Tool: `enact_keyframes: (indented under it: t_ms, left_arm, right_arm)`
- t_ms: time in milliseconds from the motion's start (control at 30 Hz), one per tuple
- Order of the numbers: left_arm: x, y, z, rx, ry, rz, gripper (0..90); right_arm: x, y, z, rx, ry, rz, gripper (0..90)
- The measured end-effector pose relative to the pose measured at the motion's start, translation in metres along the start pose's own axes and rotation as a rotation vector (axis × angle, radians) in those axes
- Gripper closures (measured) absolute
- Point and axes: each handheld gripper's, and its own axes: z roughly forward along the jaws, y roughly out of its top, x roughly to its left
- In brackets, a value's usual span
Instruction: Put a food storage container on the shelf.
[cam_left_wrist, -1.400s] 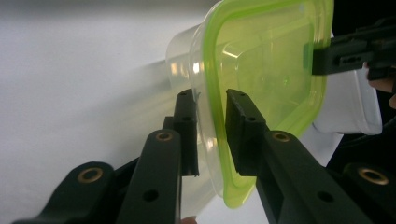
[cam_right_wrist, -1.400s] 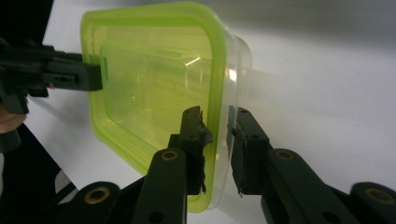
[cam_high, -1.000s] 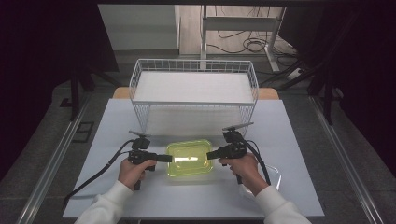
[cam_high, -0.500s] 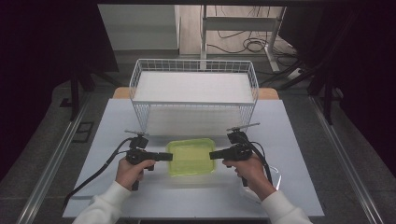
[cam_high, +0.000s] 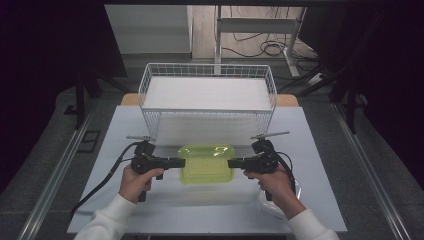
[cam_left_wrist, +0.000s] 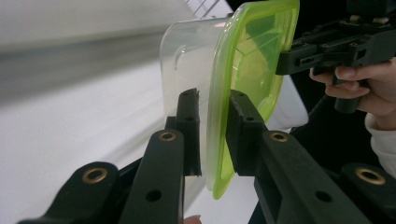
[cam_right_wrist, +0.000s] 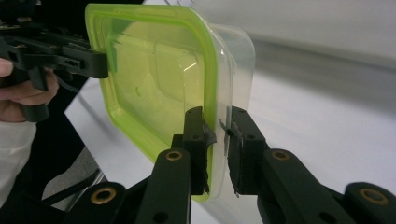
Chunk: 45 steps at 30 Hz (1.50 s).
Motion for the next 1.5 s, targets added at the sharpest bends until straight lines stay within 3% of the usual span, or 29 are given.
enact_keyframes:
  t_ms: [133,167,333,500,667,800,1200,1500]
  left_arm:
    - [-0.007,0.003,-0.004,-0.018,-0.006,0.029,76.6]
    - [-0.013,0.006,-0.007,-0.027,-0.004,0.056,76.6]
    - [-0.028,0.014,-0.015,-0.056,-0.012,0.106,76.5]
    - [-0.039,0.022,-0.021,-0.077,-0.027,0.133,76.4]
    - [-0.051,0.039,-0.029,-0.105,-0.029,0.167,76.6]
    - [-0.058,0.059,-0.035,-0.126,-0.028,0.194,76.5]
    - [-0.06,0.096,-0.036,-0.143,-0.019,0.231,76.9]
    - [-0.056,0.116,-0.038,-0.162,-0.021,0.222,77.2]
  right_arm:
    - [0.003,0.002,-0.008,-0.029,0.003,-0.031,77.9]
    - [0.006,0.003,-0.014,-0.048,0.012,-0.047,77.8]
    - [0.016,0.006,-0.029,-0.094,0.013,-0.088,77.8]
    - [0.024,0.01,-0.044,-0.13,0.013,-0.117,77.6]
    - [0.032,0.022,-0.06,-0.181,0.002,-0.161,77.6]
    - [0.033,0.037,-0.071,-0.232,0.024,-0.188,77.4]
    - [0.028,0.065,-0.08,-0.294,0.011,-0.249,77.2]
    - [0.024,0.084,-0.08,-0.322,0.009,-0.258,77.0]
